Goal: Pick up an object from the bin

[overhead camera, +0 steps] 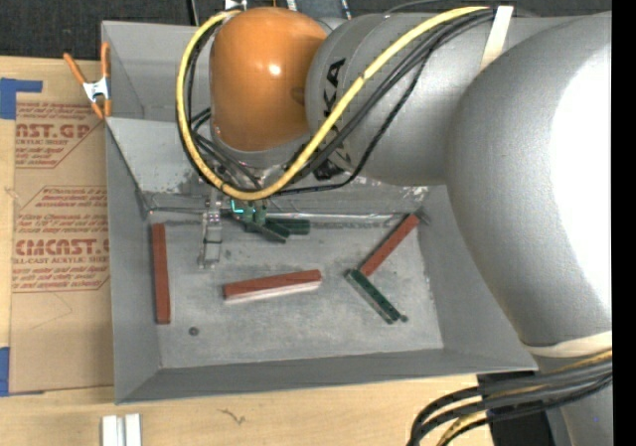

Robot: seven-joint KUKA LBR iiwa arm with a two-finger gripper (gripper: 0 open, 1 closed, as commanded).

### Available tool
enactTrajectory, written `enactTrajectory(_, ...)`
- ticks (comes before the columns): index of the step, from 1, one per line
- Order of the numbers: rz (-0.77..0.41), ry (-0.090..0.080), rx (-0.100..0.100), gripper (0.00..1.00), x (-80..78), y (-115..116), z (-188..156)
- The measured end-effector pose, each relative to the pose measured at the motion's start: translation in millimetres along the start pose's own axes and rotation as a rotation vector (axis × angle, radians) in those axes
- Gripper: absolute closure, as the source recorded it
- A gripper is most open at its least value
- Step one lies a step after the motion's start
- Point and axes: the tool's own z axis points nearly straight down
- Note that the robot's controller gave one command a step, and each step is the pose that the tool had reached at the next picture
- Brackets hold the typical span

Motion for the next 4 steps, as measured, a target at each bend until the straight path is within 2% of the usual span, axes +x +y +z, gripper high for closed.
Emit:
enactTrajectory(1,-0.144,-0.009,-0.001,0.0,105.2,-9,120)
enactTrajectory(2,-0.572,-0.009,0.004,0.0,37.4,-140,116)
enactTrajectory(3,-0.575,-0.008,0.0,1.0,38.3,-136,115)
enactTrajectory(4,-0.607,-0.015,0.003,1.0,39.7,-145,-25)
